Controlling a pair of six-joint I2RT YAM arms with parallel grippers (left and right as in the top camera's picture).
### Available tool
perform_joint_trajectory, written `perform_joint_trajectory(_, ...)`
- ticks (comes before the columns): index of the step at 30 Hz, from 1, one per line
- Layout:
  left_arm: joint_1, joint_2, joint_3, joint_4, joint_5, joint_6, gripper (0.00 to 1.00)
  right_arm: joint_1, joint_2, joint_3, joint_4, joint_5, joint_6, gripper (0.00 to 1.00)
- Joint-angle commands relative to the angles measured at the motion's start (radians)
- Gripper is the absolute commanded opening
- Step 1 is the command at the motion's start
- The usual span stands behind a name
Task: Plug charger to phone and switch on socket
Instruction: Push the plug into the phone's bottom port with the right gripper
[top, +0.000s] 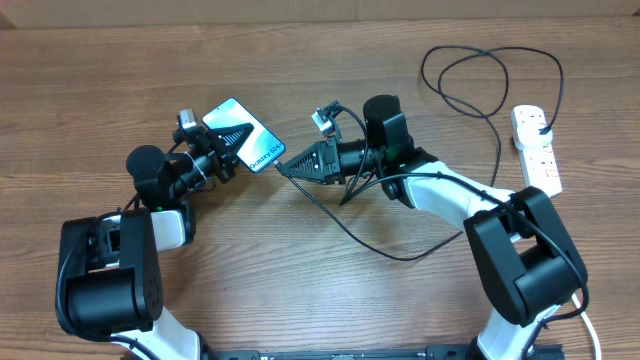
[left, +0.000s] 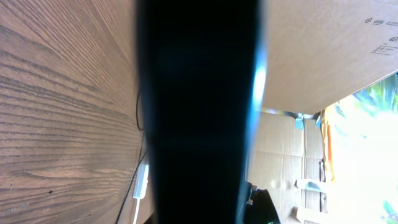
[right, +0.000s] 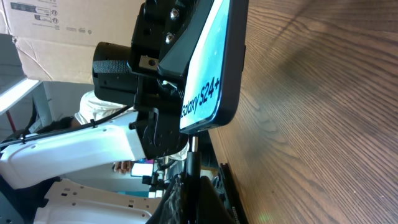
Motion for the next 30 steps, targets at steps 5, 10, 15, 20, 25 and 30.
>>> perform_joint_trajectory(5, -0.021, -0.021, 0.020, 0.008, -0.005, 0.019, 0.05, 0.014, 0.008, -0.004, 0.006, 0.017, 0.005, 0.04)
perform_joint_trajectory(10, -0.020, -0.021, 0.020, 0.008, -0.004, 0.019, 0.05, 0.014, 0.008, -0.004, 0.006, 0.017, 0.005, 0.04)
perform_joint_trajectory(15, -0.020, -0.021, 0.020, 0.008, -0.003, 0.016, 0.05, 0.014, 0.008, -0.004, 0.006, 0.023, 0.005, 0.04)
perform_joint_trajectory(20, -0.020, -0.021, 0.020, 0.008, 0.002, 0.016, 0.04, 0.014, 0.008, -0.004, 0.006, 0.032, 0.006, 0.04)
perform_joint_trajectory(25, -0.020, -0.021, 0.020, 0.008, 0.001, 0.015, 0.05, 0.014, 0.008, -0.004, 0.006, 0.044, 0.012, 0.04)
perform_joint_trajectory(30, -0.020, -0.021, 0.020, 0.008, 0.001, 0.015, 0.04, 0.013, 0.008, -0.004, 0.006, 0.044, 0.012, 0.04)
